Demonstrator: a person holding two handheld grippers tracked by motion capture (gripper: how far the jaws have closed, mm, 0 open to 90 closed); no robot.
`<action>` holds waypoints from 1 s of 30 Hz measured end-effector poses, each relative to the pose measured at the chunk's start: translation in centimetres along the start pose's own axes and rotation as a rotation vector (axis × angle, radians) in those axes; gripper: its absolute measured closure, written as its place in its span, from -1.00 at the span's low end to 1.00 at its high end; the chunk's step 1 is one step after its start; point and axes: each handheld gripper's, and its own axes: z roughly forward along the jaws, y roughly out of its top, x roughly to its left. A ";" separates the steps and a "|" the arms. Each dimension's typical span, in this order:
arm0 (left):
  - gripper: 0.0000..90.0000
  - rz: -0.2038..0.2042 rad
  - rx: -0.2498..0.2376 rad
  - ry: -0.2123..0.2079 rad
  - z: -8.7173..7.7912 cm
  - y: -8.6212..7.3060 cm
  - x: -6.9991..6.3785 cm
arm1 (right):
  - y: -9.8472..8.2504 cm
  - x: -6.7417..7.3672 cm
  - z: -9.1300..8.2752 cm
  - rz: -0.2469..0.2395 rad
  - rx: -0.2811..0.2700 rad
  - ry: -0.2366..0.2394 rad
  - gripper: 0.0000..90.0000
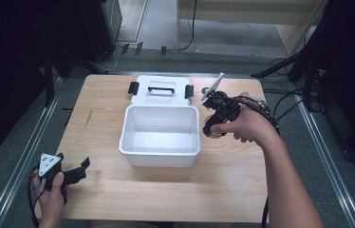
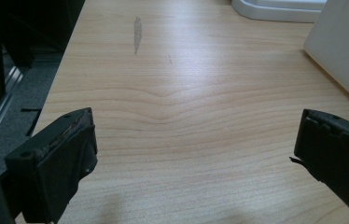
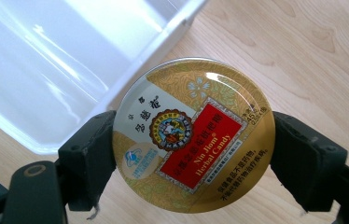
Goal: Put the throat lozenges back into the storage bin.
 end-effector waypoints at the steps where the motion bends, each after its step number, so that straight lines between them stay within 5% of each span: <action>1: -1.00 0.001 0.003 -0.002 0.0 0.0 0.0 | 0.3 0.2 0.0 -0.009 0.000 0.000 -0.54; 30: -1.00 -0.001 0.002 -0.002 0.0 0.0 0.0 | 4.2 4.5 0.8 -0.121 -0.025 0.027 -0.54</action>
